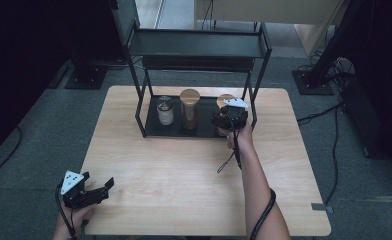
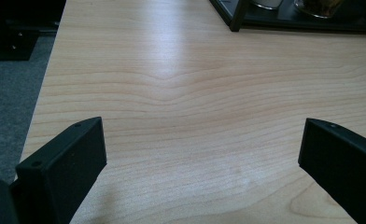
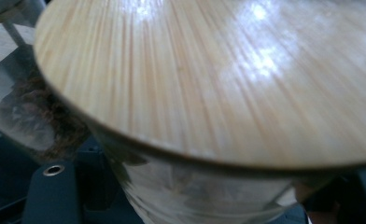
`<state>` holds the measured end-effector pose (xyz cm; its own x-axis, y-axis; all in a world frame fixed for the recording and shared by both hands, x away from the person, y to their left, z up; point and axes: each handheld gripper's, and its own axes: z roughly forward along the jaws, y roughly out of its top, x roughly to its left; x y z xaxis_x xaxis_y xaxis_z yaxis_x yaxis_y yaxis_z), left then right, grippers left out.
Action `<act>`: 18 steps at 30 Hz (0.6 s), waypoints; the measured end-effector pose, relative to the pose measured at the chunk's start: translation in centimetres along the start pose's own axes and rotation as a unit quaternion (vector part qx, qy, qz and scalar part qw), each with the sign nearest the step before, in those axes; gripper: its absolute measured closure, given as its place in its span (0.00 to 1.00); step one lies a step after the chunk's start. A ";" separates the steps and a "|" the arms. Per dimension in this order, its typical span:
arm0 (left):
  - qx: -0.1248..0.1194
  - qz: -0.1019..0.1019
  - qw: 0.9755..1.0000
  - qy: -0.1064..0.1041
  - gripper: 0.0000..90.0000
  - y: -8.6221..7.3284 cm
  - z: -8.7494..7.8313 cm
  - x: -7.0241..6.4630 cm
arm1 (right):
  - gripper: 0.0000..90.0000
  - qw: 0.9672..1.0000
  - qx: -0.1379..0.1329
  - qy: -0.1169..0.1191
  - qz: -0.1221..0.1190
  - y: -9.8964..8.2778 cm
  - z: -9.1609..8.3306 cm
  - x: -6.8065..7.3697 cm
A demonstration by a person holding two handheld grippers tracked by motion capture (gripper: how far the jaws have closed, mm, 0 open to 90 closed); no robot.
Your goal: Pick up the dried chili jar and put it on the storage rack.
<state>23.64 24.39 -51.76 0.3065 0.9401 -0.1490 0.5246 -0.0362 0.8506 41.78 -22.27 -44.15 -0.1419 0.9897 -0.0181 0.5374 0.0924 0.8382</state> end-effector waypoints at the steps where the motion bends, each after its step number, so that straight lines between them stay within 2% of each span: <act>1: 0.000 0.000 1.000 0.000 0.01 0.0 0.0 0.0 | 0.27 1.000 0.001 -0.001 0.001 0.0 0.2 0.0; 12: 0.001 0.002 1.000 0.001 0.01 0.0 0.0 0.0 | 0.27 1.000 -0.001 -0.003 0.014 0.4 2.2 0.4; 15: 0.000 0.002 1.000 0.001 0.01 0.0 0.0 0.0 | 0.27 1.000 -0.002 -0.007 0.012 0.5 2.4 0.6; 18: 0.001 0.003 1.000 0.001 0.01 0.0 0.0 0.0 | 0.25 1.000 -0.010 -0.010 0.020 0.3 2.6 0.9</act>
<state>23.63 24.36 -51.75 0.3083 0.9404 -0.1439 0.5239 -0.0415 0.8508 43.96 -21.10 -45.29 -0.1044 0.9945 0.0048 0.5264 0.0512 0.8487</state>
